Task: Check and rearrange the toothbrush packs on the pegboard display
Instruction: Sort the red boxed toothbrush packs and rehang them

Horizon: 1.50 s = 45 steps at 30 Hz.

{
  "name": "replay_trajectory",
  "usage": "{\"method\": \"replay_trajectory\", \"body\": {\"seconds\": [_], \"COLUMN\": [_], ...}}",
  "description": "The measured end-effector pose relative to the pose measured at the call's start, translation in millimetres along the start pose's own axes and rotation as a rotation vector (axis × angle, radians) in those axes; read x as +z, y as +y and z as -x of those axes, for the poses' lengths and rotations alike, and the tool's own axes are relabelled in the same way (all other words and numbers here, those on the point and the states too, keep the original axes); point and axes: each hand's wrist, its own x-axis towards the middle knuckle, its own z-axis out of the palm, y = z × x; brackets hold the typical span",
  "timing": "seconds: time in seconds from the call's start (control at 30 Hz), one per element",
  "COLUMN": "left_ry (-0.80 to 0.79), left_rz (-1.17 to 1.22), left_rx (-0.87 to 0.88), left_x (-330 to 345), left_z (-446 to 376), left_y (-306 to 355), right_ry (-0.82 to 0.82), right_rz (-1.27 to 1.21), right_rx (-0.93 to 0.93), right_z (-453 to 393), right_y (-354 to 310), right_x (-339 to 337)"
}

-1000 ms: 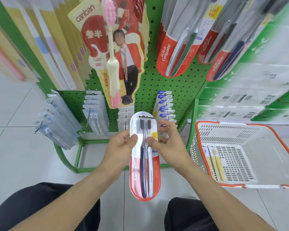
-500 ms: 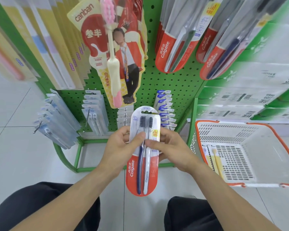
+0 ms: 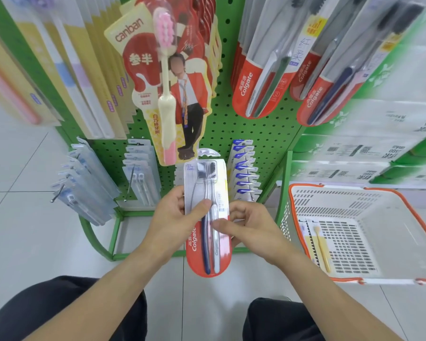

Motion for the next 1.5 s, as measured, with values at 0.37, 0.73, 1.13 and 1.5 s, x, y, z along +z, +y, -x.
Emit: {"method": "replay_trajectory", "body": {"seconds": [0.37,0.73,1.13,1.5], "left_ry": [0.038,-0.005,-0.325,-0.172], "left_rz": [0.116,0.055,-0.178,-0.261], "left_rx": [0.061,-0.089,-0.198,-0.032], "left_x": [-0.8,-7.6,3.4,6.3], "left_z": [2.6,-4.3,10.2,8.1], "left_y": [-2.8,-3.4,-13.4,-10.5], "right_ry": [-0.127,-0.228,-0.046,-0.049], "right_rz": [-0.030,0.045,-0.085,0.260], "right_rx": [0.061,0.138,0.098,-0.011], "right_z": [2.2,9.8,11.2,9.0], "right_y": [-0.7,-5.6,-17.7,-1.7], "right_x": [-5.1,-13.1,-30.4,-26.4]}}
